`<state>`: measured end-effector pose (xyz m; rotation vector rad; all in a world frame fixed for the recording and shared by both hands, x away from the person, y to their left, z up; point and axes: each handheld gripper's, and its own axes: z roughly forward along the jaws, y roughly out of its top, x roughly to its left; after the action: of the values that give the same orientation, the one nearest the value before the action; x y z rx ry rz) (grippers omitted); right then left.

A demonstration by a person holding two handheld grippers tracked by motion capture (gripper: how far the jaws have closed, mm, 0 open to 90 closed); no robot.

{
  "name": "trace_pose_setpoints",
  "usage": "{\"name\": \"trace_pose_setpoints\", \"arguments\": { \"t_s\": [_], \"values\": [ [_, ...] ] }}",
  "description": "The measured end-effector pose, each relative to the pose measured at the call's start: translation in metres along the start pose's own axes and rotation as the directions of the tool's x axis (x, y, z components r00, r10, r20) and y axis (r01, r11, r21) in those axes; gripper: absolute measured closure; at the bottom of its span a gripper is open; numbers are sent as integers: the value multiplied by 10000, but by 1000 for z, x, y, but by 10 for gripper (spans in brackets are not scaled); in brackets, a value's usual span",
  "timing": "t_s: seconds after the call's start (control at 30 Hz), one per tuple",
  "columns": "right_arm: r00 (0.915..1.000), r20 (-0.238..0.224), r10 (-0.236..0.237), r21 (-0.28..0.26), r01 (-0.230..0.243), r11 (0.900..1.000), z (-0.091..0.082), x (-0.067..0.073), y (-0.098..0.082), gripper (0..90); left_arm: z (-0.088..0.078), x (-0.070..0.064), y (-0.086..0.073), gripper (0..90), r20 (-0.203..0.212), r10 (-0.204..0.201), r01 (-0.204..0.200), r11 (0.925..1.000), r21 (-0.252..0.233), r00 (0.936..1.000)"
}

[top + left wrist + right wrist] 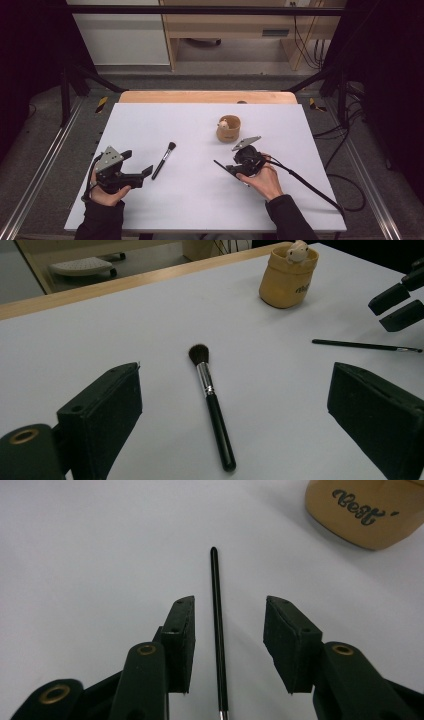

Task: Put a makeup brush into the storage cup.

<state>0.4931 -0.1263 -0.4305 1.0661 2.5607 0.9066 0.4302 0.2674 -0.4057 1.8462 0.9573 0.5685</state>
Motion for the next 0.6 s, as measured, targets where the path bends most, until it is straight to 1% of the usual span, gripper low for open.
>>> {"name": "trace_pose_setpoints", "arguments": {
  "t_s": [0.07, 0.1, 0.17, 0.23, 0.27, 0.33, 0.37, 0.43, 0.57, 0.6],
  "values": [
    [10000, 46, -7, 153, 6, 9999, -3, -2, 2, 535, 0, 0, 0, 67, 9, 9, -9, 10000, 17, 10000],
    [10000, 41, -85, 231, 84, 9997, -4, -3, 3, 532, 0, 0, 0, 67, 8, 63, -63, 10000, 76, 10000],
    [10000, 43, -76, 446, 74, 9990, -6, -5, 5, 531, 1, 0, 0, 66, 33, 67, -67, 9999, 90, 10000],
    [9995, 127, -290, 730, 280, 9969, -6, -5, 7, 530, 1, 0, 0, 66, 40, 74, -74, 9999, 103, 10000],
    [9988, 146, -475, 861, 461, 9952, -7, -4, 9, 530, 1, 0, 0, 66, 48, 70, -70, 9999, 108, 10000],
    [9979, 58, -641, 1041, 631, 9926, -7, -1, 13, 530, 2, 0, 0, 66, 55, 80, -80, 9999, 116, 10000],
    [9980, -48, -635, 1087, 636, 9920, -6, 0, 14, 530, 2, -1, 0, 66, 58, 80, -81, 9999, 120, 10000],
    [9976, -80, -693, 1261, 697, 9896, -3, 0, 17, 533, 2, -1, 0, 66, 74, 82, -83, 9999, 116, 9999],
    [9965, -143, -822, 1809, 835, 9800, 6, 1, 17, 558, 2, 0, -1, 66, 73, 108, -110, 9998, 154, 9999],
    [9968, -170, -776, 1911, 794, 9783, 8, 1, 17, 563, 3, 0, -1, 66, 84, 70, -71, 9999, 132, 9999]
  ]
}}
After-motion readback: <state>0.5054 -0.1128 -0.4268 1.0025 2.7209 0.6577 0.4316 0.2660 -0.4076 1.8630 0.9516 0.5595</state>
